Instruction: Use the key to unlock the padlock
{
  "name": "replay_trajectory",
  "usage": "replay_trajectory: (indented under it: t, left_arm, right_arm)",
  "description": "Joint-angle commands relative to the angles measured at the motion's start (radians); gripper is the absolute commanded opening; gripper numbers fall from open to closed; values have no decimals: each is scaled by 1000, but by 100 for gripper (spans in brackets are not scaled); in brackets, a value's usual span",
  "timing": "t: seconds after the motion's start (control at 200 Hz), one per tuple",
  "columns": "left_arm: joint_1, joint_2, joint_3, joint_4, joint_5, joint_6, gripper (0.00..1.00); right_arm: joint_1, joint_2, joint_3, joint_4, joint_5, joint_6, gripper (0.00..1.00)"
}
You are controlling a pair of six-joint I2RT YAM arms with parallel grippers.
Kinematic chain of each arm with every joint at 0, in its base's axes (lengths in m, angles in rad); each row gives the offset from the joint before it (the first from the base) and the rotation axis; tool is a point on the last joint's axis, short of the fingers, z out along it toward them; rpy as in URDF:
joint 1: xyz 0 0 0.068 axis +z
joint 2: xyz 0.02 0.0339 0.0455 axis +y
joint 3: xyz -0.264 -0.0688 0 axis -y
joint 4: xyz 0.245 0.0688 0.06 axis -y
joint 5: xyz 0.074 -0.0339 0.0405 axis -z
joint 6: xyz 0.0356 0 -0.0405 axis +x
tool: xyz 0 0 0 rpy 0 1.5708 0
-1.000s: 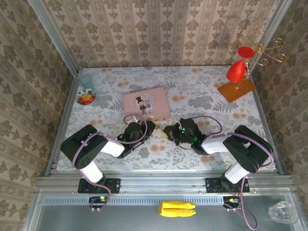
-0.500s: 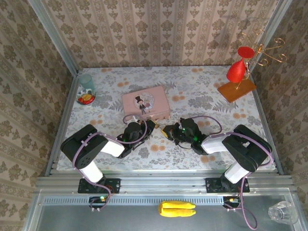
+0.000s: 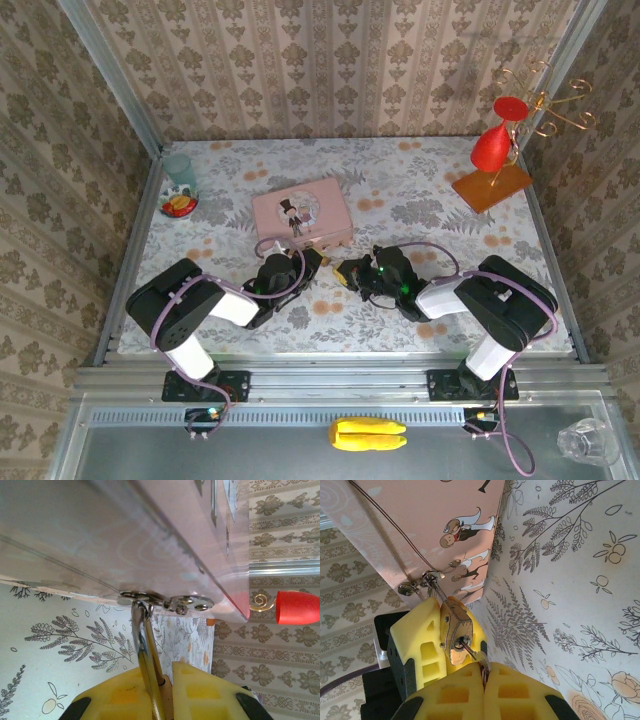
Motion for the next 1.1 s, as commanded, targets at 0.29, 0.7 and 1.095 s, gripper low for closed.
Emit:
replay_trajectory:
  t: [0.29, 0.7, 1.095]
  left_arm:
    - [-22, 12, 23, 118, 79, -106, 6]
    - [-21, 20, 31, 117, 81, -107, 6]
    - [-24, 21, 20, 114, 74, -104, 6]
  right_arm:
    - [-17, 29, 23, 113, -29, 31, 0]
    - [-19, 33, 41, 121, -47, 32, 0]
    - [-26, 39, 76, 115, -68, 26, 0]
